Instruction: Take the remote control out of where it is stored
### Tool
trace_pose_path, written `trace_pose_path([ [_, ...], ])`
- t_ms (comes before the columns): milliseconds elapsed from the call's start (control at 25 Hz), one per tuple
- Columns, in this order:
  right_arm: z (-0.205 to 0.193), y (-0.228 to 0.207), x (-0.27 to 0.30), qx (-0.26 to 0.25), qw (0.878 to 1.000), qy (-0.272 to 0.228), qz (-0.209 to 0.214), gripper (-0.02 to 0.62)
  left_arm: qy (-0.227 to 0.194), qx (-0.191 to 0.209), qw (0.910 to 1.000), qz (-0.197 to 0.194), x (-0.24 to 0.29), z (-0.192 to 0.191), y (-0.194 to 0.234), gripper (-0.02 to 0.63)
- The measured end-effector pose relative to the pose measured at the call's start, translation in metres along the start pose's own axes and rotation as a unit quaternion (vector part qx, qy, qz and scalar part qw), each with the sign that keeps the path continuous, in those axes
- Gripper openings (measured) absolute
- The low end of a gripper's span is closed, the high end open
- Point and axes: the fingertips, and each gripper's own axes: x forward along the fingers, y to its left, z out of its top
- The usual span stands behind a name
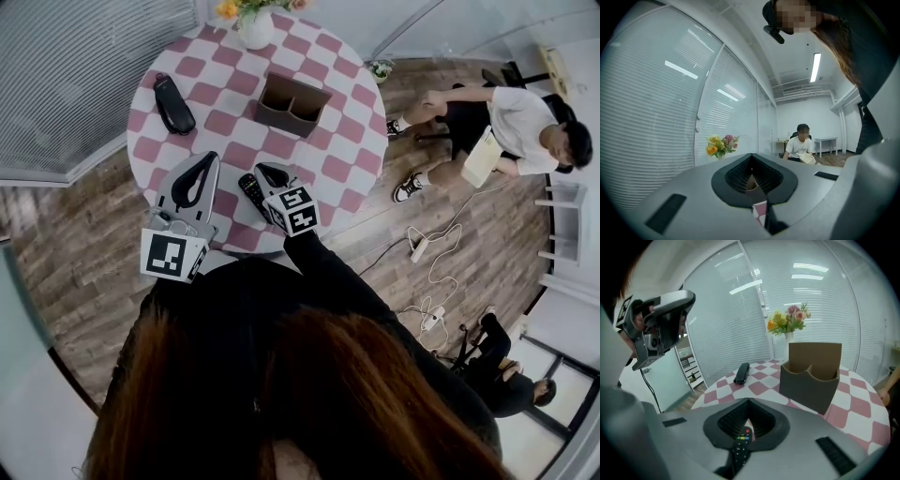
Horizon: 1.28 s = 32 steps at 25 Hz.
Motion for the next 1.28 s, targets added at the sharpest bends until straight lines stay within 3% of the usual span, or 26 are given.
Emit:
trace_pose_path([
  [280, 0.054, -0.002, -0.028, -0.04, 0.992, -0.118, -0.031, 0.015, 0.001, -0.001, 1.0, 0.0, 0.0, -0.001, 0.0, 0.009],
  [600, 0.105, 0.0, -0.066, -0.033, 0.976, -0.21, -0.04, 0.015, 0.001, -0.001, 1.0, -0.006, 0.001, -0.001, -0.003, 0.009],
  [960, 0.14, 0.015, -0.107, -0.058, 0.966, -0.25, -0.041, 0.015, -0.001, 0.0, 0.9999, -0.015, 0.003, 0.001, -0.005, 0.009],
  [1280, 0.153, 0.02, -0.142, -0.046, 0.963, -0.263, -0.049, 0.015, 0.002, -0.001, 0.9997, -0.025, 0.007, 0.0, -0.009, 0.009],
])
